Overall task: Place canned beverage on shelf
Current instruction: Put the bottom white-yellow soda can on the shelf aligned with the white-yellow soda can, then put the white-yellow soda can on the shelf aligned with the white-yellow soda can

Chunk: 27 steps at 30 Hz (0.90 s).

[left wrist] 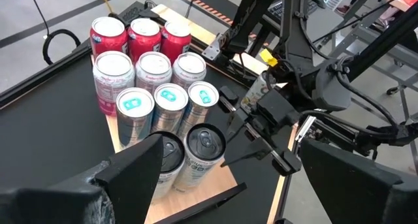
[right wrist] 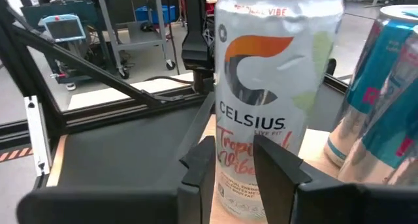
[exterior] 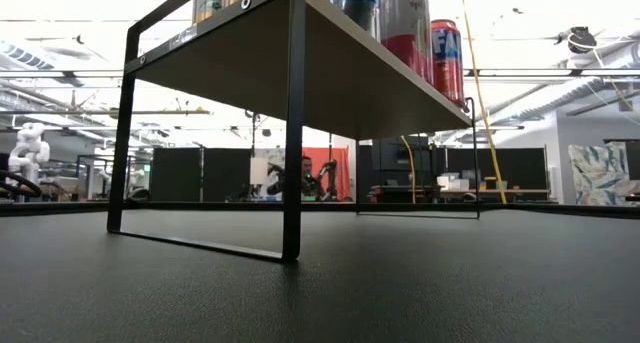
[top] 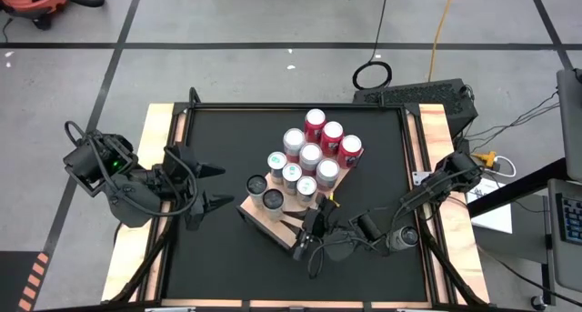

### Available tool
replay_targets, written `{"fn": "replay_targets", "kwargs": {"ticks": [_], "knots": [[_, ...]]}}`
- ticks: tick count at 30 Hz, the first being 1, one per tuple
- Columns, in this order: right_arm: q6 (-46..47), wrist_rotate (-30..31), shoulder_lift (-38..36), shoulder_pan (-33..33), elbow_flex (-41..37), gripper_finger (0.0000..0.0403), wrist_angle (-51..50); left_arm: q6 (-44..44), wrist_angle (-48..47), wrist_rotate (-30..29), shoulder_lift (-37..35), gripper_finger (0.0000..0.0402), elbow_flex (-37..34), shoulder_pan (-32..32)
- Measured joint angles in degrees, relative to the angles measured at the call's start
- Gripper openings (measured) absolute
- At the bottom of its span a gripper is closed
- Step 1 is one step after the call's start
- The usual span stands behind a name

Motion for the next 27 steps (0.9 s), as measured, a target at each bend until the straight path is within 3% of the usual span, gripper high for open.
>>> {"fn": "replay_targets", "kwargs": {"ticks": [16,23,27], "knots": [[0.0,-0.18,-0.92,0.65,-0.02,0.0082,-0.29,-0.07,-0.47,0.07,0.0,0.0363,0.0,0.01],[0.22,-0.34,-7.99,3.59,-0.02,0.0082,-4.93,0.24,-0.59,1.85,0.0,0.0363,0.0,0.02],[4.94,-1.48,-13.87,6.11,2.8,0.0082,-15.13,1.78,-0.34,2.2,0.0,0.0363,0.0,0.0]]}}
